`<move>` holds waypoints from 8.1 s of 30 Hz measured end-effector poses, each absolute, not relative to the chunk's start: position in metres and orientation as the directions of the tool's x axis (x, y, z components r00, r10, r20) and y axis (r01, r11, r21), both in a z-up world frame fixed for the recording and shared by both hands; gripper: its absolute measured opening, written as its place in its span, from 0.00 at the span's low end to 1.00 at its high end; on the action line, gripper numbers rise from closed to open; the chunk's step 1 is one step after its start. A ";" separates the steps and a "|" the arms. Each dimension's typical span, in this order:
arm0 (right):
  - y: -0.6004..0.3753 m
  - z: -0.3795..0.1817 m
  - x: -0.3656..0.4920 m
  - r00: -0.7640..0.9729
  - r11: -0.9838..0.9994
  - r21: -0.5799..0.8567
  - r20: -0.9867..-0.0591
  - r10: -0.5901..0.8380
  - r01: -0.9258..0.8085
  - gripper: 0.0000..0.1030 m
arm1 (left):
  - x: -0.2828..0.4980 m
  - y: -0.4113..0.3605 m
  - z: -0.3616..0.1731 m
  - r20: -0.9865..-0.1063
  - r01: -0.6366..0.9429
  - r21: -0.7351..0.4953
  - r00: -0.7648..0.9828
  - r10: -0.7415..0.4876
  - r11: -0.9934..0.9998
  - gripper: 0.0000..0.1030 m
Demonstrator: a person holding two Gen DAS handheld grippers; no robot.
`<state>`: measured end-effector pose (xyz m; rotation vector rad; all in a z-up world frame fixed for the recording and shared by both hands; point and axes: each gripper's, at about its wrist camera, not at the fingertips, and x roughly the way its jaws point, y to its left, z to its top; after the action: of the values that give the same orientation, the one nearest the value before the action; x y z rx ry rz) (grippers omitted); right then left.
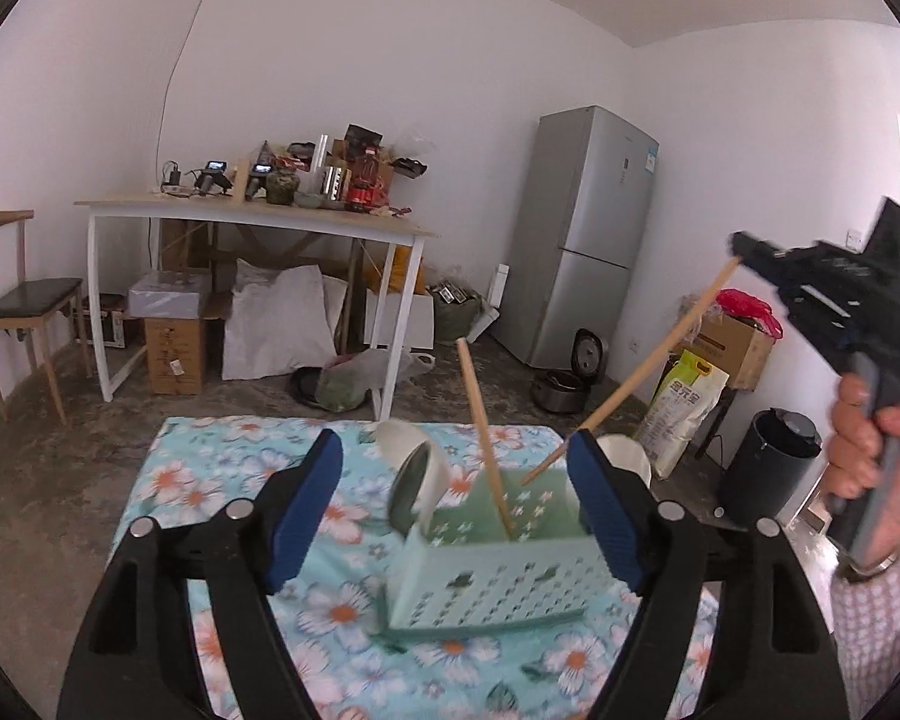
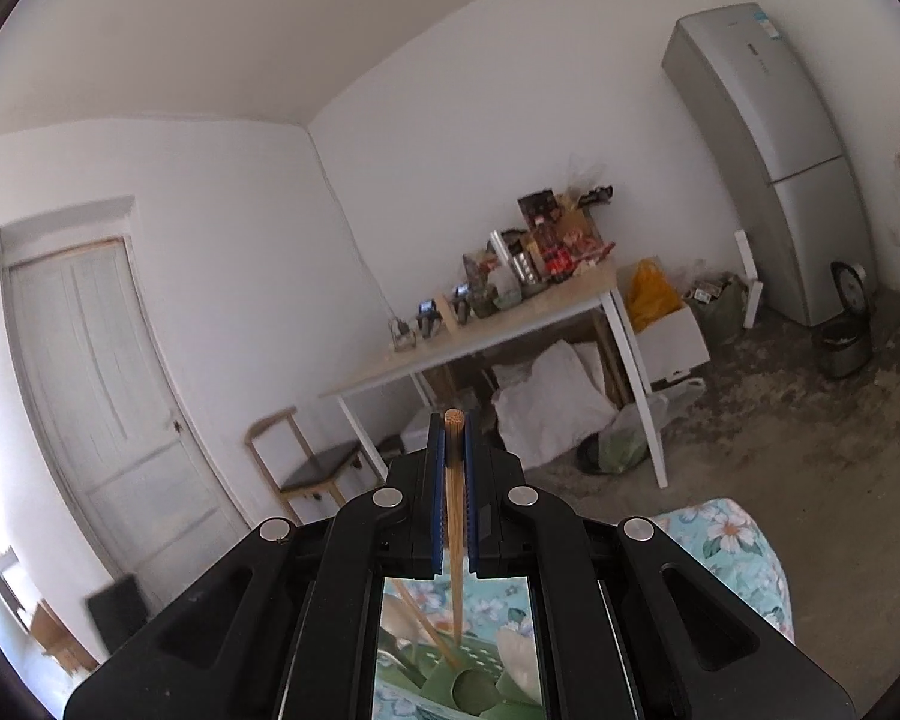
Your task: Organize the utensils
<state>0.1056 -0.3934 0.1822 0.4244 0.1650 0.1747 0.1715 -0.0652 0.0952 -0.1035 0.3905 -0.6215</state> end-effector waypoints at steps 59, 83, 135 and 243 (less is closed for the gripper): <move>-0.331 -0.007 0.006 0.673 0.903 0.422 -0.691 0.265 0.078 0.67 | 0.119 0.015 -0.066 -0.666 0.089 -0.642 0.428 -0.611 0.762 0.67; -0.330 -0.018 0.016 0.650 0.890 0.449 -0.701 0.291 0.085 0.67 | 0.142 0.007 -0.108 -0.567 -0.134 -0.816 0.371 -0.735 0.562 0.16; -0.331 -0.016 0.011 0.654 0.892 0.444 -0.701 0.285 0.088 0.67 | 0.130 0.012 -0.111 -0.575 -0.226 -0.818 0.313 -0.756 0.529 0.11; -0.326 0.102 -0.019 0.925 0.949 0.282 -0.302 0.229 -0.143 0.04 | 0.180 -0.098 0.146 -0.252 0.646 -0.233 0.681 -0.687 0.726 0.06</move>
<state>-0.0194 -0.3258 0.1016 0.2594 0.3388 0.1927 0.1800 -0.0976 0.1458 -0.1289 0.3353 -0.7504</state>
